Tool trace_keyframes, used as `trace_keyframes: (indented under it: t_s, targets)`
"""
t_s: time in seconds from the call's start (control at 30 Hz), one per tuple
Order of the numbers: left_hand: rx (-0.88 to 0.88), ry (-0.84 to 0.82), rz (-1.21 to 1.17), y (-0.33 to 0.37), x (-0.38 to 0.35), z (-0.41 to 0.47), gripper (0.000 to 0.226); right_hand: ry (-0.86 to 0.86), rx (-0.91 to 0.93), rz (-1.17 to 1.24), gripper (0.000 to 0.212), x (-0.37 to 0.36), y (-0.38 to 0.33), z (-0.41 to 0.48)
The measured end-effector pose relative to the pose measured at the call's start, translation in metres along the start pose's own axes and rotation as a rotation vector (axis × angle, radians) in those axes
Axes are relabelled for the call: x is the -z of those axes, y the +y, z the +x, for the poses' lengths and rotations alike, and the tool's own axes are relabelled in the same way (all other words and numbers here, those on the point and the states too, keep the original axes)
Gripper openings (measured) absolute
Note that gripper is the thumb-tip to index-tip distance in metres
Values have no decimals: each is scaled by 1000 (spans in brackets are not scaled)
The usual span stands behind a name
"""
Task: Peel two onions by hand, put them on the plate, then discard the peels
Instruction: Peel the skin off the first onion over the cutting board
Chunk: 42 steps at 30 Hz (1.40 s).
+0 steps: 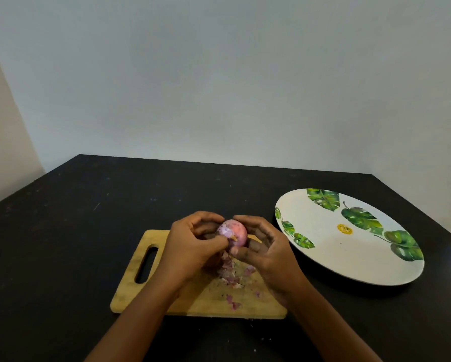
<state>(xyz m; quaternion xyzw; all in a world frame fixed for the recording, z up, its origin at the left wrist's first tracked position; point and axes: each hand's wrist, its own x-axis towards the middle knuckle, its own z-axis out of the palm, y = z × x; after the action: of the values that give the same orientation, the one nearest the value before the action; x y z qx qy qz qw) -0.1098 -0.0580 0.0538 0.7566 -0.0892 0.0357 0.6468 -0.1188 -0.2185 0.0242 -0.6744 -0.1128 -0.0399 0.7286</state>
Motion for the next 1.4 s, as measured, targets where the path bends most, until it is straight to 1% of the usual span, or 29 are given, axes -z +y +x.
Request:
trace_keyframes:
  t_s: [0.13, 0.27, 0.43, 0.63, 0.73, 0.83, 0.97, 1.03, 1.13, 1.27, 1.4]
  targets:
    - [-28, 88, 62, 0, -9, -5, 42, 3, 40, -60, 50, -2, -1, -1]
    - [-98, 148, 205, 0, -14, -8, 50, 8, 63, -82, 49, -4, 2, -1]
    - [-159, 133, 318, -2, -14, -8, 49, 6, 91, -105, 49, -6, 3, -1]
    - [-185, 125, 391, -3, -14, -8, 47, -1, 71, -101, 50, -8, 3, -1]
    - [-179, 120, 396, -3, -10, -7, 42, 3, 51, -70, 48, -7, 1, -1]
    - [-170, 118, 291, -1, -3, -3, 36, 30, 30, -14, 47, -4, 0, -2]
    - [-184, 89, 154, 2, -3, -3, 30, 57, 4, 4, 45, -2, 0, 0]
    - [-180, 63, 127, 2, -3, -2, 36, 48, -21, 42, 46, -1, 0, 1]
    - [-193, 37, 130, 2, 2, 0, 43, 26, -38, 76, 50, 2, -1, 1]
    - [-255, -2, 156, 0, 7, 1, 40, 17, -56, 65, 50, 2, 0, 2]
    - [-334, -49, 358, -4, 7, 0, 40, 22, -60, -2, 47, 1, 0, 1]
